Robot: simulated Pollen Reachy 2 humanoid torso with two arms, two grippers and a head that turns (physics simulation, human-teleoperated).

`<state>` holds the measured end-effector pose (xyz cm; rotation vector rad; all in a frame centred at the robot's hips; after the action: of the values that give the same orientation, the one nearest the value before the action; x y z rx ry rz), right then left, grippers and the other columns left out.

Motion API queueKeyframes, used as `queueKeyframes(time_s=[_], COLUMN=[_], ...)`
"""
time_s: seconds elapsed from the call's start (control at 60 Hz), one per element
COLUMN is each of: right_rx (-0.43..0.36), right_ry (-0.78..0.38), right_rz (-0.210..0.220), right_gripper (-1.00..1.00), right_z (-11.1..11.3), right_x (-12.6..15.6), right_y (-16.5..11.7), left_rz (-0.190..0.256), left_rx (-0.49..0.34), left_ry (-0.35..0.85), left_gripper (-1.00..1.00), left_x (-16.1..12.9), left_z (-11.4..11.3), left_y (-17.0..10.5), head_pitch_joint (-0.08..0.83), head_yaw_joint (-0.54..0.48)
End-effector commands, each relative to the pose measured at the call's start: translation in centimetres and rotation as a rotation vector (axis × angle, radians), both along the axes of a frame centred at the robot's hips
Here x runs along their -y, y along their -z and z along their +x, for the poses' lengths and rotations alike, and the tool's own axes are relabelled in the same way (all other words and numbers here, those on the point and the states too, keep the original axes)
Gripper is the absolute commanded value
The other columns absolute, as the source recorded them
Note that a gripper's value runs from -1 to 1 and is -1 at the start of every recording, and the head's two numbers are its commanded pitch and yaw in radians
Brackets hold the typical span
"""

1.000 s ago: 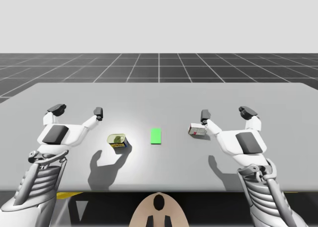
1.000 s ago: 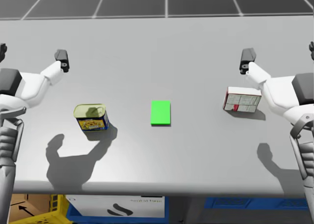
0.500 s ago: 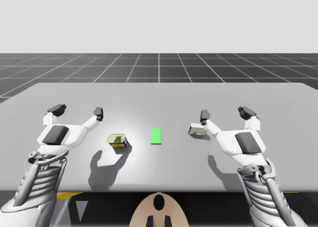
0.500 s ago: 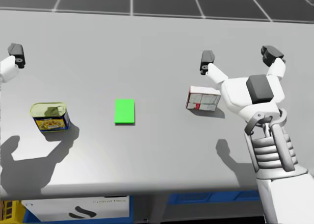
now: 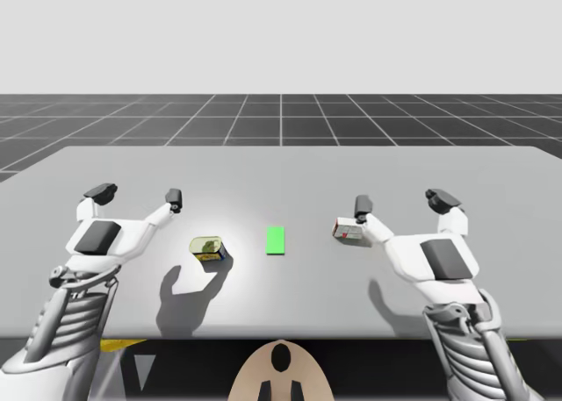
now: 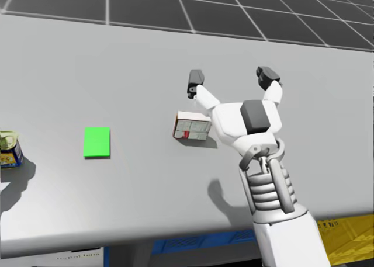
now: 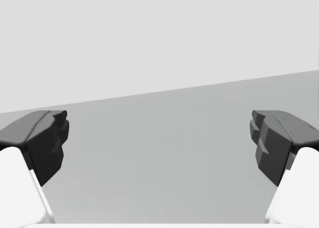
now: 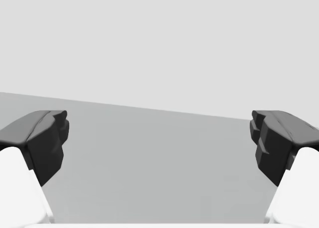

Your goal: Look at the card. If it is red, pick the object on the left. If it is green, pick the object on the right.

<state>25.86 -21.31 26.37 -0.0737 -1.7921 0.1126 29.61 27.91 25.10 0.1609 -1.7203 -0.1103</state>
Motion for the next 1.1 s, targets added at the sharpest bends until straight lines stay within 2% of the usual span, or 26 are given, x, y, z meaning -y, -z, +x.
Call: queueKeyframes(time_s=[0.017,0.067,0.083,0.1,0.117,0.2,0.217,0.233,0.25,0.267,0.283,0.3,0.367,0.433,0.5,0.533,0.6,0.683,0.733,0.933,1.017,1.1], right_rx=[-0.02,-0.033,-0.026,-0.026,-0.015,0.005,-0.012,-0.035,-0.037,-0.028,-0.028,-0.053,-0.086,-0.065,-0.081,-0.092,-0.111,-0.182,-0.206,-0.288,-0.292,-0.323], right_ry=[0.017,0.008,0.023,0.023,0.054,0.063,0.05,0.049,0.042,0.054,0.064,0.058,0.05,0.046,0.049,0.056,0.072,0.075,0.075,0.072,0.083,0.12], right_rz=[0.058,0.066,0.046,0.046,0.019,-0.045,-0.043,0.0,0.055,0.091,0.099,0.076,0.113,0.086,0.106,0.133,0.152,0.209,0.221,0.25,0.234,0.247], right_gripper=[-1.0,-1.0,-1.0,-1.0,-1.0,-1.0,-1.0,-1.0,-1.0,-1.0,-1.0,-1.0,-1.0,-1.0,-1.0,-1.0,-1.0,-1.0,-1.0,-1.0,-1.0,-1.0], right_z=[-1.8,-2.8,-3.0,-3.0,-4.0,-5.3,-5.8,-6.3,-6.5,-6.6,-6.7,-7.3,-8.0,-8.5,-8.7,-8.5,-8.2,-7.0,-6.3,-3.2,-1.9,-0.3], right_x=[-0.8,-1.2,-1.4,-1.4,-2.0,-2.7,-2.8,-3.1,-3.3,-3.6,-3.8,-4.1,-4.8,-5.3,-5.6,-5.7,-5.8,-6.3,-6.6,-7.5,-7.8,-7.7], right_y=[-1.0,-1.3,-1.2,-1.2,-1.2,-0.5,-0.2,0.1,0.4,0.7,0.9,1.6,2.6,3.7,4.5,5.3,6.1,7.6,8.2,10.0,10.4,10.8], left_rz=[-0.013,-0.012,-0.01,-0.01,-0.007,-0.001,0.002,0.003,0.004,0.005,0.005,0.007,0.011,0.011,0.009,0.006,0.008,0.017,0.016,0.011,0.012,0.013], left_rx=[-0.005,-0.01,-0.011,-0.011,-0.015,-0.024,-0.024,-0.024,-0.025,-0.025,-0.025,-0.025,-0.025,-0.027,-0.028,-0.028,-0.028,-0.026,-0.026,-0.023,-0.021,-0.02], left_ry=[-0.006,-0.008,-0.009,-0.009,-0.008,-0.001,0.002,0.005,0.006,0.007,0.008,0.011,0.013,0.012,0.009,0.003,-0.009,-0.026,-0.027,-0.034,-0.04,-0.047], left_gripper=[-1.0,-1.0,-1.0,-1.0,-1.0,-1.0,-1.0,-1.0,-1.0,-1.0,-1.0,-1.0,-1.0,-1.0,-1.0,-1.0,-1.0,-1.0,-1.0,-1.0,-1.0,-1.0], left_x=[-0.4,-0.4,-0.4,-0.4,-0.3,0.0,0.1,0.2,0.2,0.3,0.3,0.4,0.4,0.5,0.6,0.6,0.6,0.7,0.7,0.7,0.6,0.6], left_z=[0.3,0.5,0.5,0.5,0.6,0.7,0.6,0.6,0.6,0.6,0.5,0.5,0.5,0.5,0.3,0.2,0.1,-0.1,-0.2,-0.3,-0.3,-0.3], left_y=[0.0,0.1,0.2,0.2,0.3,0.5,0.5,0.5,0.5,0.5,0.5,0.5,0.5,0.6,0.5,0.5,0.4,0.4,0.4,0.3,0.3,0.2], head_pitch_joint=[0.631,0.628,0.627,0.627,0.625,0.626,0.626,0.625,0.625,0.625,0.625,0.626,0.627,0.629,0.633,0.636,0.639,0.641,0.642,0.641,0.642,0.642], head_yaw_joint=[-0.29,-0.29,-0.29,-0.29,-0.29,-0.3,-0.3,-0.3,-0.3,-0.3,-0.31,-0.31,-0.3,-0.3,-0.29,-0.29,-0.29,-0.28,-0.28,-0.27,-0.27,-0.27])
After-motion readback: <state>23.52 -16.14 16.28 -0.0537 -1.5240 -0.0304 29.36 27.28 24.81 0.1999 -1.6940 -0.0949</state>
